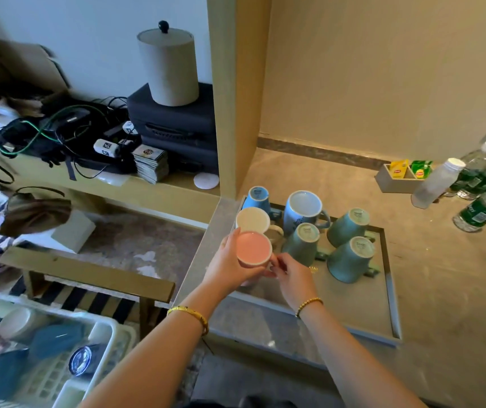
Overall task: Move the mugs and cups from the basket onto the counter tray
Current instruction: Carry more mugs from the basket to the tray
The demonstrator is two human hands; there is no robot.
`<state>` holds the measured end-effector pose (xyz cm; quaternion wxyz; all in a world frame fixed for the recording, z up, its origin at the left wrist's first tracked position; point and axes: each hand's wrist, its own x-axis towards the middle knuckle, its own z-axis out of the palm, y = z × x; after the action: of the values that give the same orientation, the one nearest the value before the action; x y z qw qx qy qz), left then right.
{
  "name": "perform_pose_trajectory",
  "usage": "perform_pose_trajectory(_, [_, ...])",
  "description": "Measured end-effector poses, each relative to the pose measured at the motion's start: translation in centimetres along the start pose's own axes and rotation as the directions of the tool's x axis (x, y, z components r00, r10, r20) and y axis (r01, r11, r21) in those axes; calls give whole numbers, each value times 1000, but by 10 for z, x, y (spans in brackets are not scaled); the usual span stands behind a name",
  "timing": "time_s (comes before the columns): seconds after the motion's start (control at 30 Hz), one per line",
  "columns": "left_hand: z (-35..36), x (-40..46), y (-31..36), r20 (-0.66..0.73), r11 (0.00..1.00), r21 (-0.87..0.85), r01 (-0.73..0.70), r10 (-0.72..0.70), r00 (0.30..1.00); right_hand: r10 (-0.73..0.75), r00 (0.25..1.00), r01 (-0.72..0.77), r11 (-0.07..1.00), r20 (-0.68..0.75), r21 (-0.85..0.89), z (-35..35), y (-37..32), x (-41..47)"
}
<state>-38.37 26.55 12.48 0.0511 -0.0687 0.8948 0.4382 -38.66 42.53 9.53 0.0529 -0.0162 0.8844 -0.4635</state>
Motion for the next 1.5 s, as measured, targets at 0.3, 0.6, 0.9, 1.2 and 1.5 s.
perform_pose_trajectory(0.3, [2, -2, -12, 61, 994, 95, 43, -49, 997, -18, 998, 25, 993, 58, -117, 5, 13, 0])
perform_pose_trajectory(0.6, [-5, -4, -17, 49, 980, 201, -9, -1, 999, -15, 998, 23, 993, 67, -112, 9, 15, 0])
perform_pose_trajectory(0.9, [-5, -11, -23, 150, 979, 204, 18, -49, 988, -31, 999, 32, 989, 9, -144, 20, 5, -11])
perform_pose_trajectory(1.2, [-76, -22, -47, -37, 997, 65, 34, -32, 999, -281, 889, 196, 947, -361, -254, 46, -80, -14])
perform_pose_trajectory(1.5, [-186, -89, -142, -298, 990, -27, 139, -140, 944, -529, 835, 489, 840, -152, -237, 196, -182, -51])
